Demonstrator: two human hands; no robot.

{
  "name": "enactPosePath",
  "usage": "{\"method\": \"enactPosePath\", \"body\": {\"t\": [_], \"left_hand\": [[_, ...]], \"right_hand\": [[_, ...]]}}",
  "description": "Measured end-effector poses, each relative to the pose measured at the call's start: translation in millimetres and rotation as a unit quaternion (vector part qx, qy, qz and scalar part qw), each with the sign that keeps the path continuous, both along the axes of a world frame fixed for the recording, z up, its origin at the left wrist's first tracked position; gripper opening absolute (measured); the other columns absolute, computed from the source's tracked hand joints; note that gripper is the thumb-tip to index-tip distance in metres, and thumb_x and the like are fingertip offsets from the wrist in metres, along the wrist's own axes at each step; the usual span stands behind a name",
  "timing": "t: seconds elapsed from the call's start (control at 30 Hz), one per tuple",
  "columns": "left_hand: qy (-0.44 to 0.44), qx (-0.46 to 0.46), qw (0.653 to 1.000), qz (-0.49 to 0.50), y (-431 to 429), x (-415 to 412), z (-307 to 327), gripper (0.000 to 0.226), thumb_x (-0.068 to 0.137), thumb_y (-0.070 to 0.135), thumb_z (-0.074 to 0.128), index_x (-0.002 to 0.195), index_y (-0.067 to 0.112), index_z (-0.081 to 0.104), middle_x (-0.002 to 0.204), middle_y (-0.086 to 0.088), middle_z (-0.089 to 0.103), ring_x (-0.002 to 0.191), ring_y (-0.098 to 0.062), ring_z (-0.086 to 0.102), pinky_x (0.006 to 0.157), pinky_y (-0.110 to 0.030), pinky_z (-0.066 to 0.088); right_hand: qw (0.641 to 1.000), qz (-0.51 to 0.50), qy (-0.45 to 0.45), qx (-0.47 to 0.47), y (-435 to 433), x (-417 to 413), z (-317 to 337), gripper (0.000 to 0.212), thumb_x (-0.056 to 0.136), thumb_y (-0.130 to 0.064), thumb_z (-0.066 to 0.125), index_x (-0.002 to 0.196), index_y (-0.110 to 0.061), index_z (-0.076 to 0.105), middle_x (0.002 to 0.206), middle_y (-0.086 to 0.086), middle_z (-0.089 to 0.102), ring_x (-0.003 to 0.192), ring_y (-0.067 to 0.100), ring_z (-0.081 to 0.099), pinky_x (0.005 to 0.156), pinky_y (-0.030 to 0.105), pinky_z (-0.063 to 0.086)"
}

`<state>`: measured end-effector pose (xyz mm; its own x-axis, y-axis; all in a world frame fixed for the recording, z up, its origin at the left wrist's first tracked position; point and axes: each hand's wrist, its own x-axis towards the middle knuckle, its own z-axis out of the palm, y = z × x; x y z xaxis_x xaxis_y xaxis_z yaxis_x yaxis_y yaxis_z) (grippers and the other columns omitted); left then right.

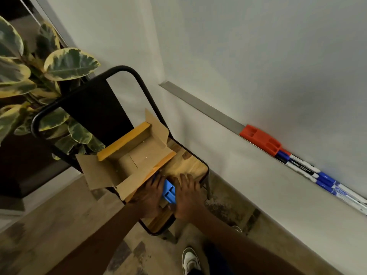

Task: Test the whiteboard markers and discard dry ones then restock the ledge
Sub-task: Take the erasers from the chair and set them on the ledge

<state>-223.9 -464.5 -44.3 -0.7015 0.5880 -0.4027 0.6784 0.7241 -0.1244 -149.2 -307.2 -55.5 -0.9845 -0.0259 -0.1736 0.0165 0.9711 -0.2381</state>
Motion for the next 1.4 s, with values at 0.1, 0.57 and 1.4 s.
{"method": "enactPosePath", "body": {"t": [0.1,0.57,1.4], "left_hand": [[-0.011,0.001,1.0,-0.008,0.7,-5.6,-1.9,0.103,0.073,0.056,0.055,0.152,0.008,0.007,0.158,-0.016,0.009,0.145,-0.033,0.007,0.116,-0.043,0.003],[0.048,-0.027,0.997,-0.058,33.0,-5.0,8.8,0.059,0.099,0.03,0.038,0.151,0.014,0.014,0.156,-0.01,0.021,0.143,-0.028,0.018,0.116,-0.042,0.015],[0.067,0.186,0.895,-0.399,377.3,152.1,88.2,0.067,0.079,0.043,0.072,0.13,0.007,0.05,0.123,-0.012,0.059,0.111,-0.028,0.055,0.103,-0.045,0.04]], "right_hand": [[1.0,0.016,0.008,-0.016,-9.0,0.6,-4.9,0.085,0.075,-0.064,0.057,0.136,-0.008,0.038,0.136,0.019,0.049,0.124,0.04,0.045,0.094,0.052,0.041],[1.0,0.004,0.021,-0.003,7.2,10.9,-3.2,0.065,0.083,-0.039,0.055,0.138,-0.007,0.038,0.122,0.014,0.055,0.103,0.029,0.052,0.084,0.044,0.042],[0.927,-0.347,0.102,0.094,273.5,240.4,91.1,0.082,0.051,-0.008,0.081,0.127,-0.012,0.05,0.132,0.018,0.052,0.121,0.039,0.048,0.093,0.051,0.045]]}}
